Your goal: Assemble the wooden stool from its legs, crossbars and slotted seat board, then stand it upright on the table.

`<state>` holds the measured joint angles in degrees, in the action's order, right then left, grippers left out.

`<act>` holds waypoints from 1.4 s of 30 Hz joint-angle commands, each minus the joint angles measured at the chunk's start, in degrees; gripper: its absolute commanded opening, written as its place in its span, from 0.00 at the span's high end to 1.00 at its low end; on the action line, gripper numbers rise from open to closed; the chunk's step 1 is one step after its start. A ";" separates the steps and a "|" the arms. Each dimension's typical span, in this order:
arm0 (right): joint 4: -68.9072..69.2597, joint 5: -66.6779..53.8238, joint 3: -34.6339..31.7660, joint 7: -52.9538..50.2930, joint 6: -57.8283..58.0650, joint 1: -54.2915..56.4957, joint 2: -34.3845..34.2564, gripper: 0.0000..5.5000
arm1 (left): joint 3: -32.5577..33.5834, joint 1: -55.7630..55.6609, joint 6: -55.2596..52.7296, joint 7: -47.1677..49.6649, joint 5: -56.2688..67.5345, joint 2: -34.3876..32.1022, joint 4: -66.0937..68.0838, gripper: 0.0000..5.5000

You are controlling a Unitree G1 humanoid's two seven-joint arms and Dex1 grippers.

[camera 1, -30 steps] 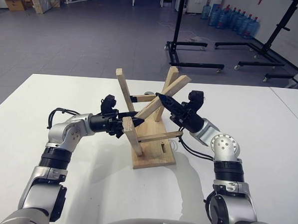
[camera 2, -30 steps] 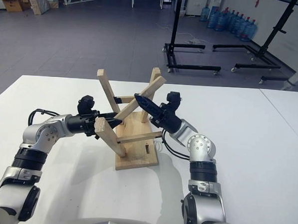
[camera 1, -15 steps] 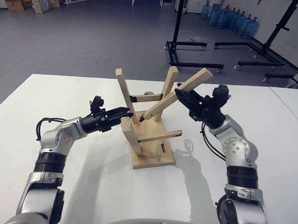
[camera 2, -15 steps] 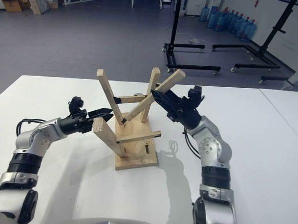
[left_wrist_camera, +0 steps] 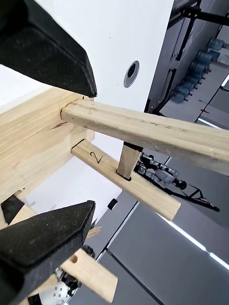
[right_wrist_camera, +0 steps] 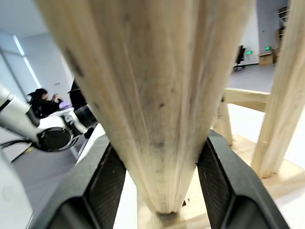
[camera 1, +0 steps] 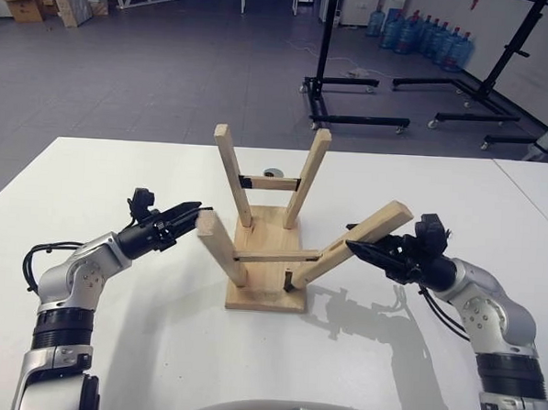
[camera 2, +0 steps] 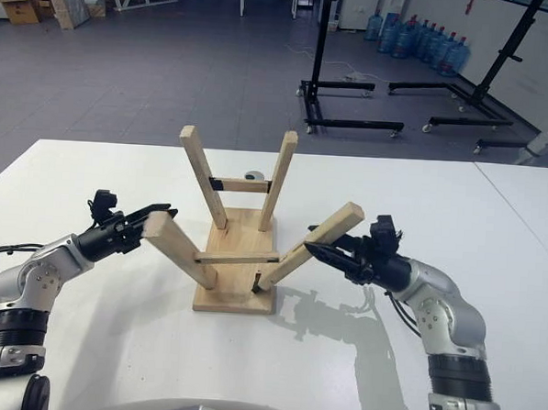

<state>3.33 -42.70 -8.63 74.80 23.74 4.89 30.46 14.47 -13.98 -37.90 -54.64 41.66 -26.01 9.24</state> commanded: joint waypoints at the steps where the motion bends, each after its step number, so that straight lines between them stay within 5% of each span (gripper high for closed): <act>1: 2.41 7.56 1.71 -1.77 -6.58 0.79 2.44 0.63 | -0.49 -0.66 1.14 1.33 -1.85 -0.25 1.25 0.28; 14: 13.10 12.43 13.01 -3.18 5.21 7.38 16.66 0.63 | -4.03 1.45 3.80 2.36 -3.73 3.60 -0.78 0.28; 42: 9.18 16.73 21.74 -6.76 4.68 12.09 18.73 0.63 | -10.08 3.01 6.96 3.87 -6.31 9.00 -2.86 0.28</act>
<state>14.67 -31.45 9.94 68.74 26.15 19.31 47.52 5.89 -11.62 -30.67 -50.47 36.05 -17.62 5.80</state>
